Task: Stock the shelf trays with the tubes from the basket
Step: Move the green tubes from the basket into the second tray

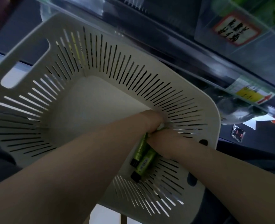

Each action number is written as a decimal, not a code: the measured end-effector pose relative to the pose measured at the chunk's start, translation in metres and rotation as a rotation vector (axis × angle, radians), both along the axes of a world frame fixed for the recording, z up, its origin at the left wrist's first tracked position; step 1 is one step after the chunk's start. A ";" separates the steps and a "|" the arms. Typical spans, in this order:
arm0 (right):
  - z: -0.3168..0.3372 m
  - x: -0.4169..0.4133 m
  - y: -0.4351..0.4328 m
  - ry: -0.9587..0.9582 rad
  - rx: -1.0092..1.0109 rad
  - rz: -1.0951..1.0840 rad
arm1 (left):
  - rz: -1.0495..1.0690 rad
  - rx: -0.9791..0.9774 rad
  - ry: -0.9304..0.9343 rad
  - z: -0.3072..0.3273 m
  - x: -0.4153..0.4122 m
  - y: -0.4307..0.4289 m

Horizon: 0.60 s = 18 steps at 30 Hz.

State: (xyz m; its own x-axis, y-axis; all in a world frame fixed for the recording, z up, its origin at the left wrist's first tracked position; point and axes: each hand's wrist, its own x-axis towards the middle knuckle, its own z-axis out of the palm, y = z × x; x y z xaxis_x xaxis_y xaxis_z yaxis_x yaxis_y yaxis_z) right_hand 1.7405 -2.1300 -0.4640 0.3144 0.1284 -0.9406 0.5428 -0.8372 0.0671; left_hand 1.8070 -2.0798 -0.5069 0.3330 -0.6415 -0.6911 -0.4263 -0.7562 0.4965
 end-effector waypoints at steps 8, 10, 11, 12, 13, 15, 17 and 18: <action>0.011 0.012 -0.008 -0.019 0.057 -0.090 | -0.091 0.118 -0.023 0.007 0.000 0.010; 0.014 0.012 -0.011 0.021 0.043 -0.124 | -0.131 0.114 -0.073 0.007 0.002 0.016; 0.015 0.013 -0.012 0.021 0.062 -0.142 | -0.147 0.108 -0.090 0.010 0.003 0.019; 0.015 0.013 -0.014 0.007 0.095 -0.179 | -0.173 0.113 -0.103 0.011 0.004 0.022; 0.016 0.014 -0.016 -0.013 0.137 -0.190 | -0.175 0.107 -0.107 0.014 0.005 0.026; 0.024 0.015 -0.014 -0.031 0.180 -0.197 | -0.173 0.099 -0.105 0.019 0.007 0.036; 0.034 0.017 -0.011 -0.037 0.205 -0.215 | -0.139 0.089 -0.079 0.022 0.009 0.044; 0.039 0.017 -0.009 -0.046 0.234 -0.230 | -0.108 0.079 -0.069 0.025 0.009 0.048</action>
State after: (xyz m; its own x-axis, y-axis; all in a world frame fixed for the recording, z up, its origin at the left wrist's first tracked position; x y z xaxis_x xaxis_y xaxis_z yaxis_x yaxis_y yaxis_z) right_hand 1.7580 -2.1391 -0.4254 0.4021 0.2603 -0.8778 0.3387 -0.9330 -0.1216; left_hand 1.8158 -2.0320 -0.4821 0.3134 -0.6204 -0.7190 -0.5381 -0.7398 0.4038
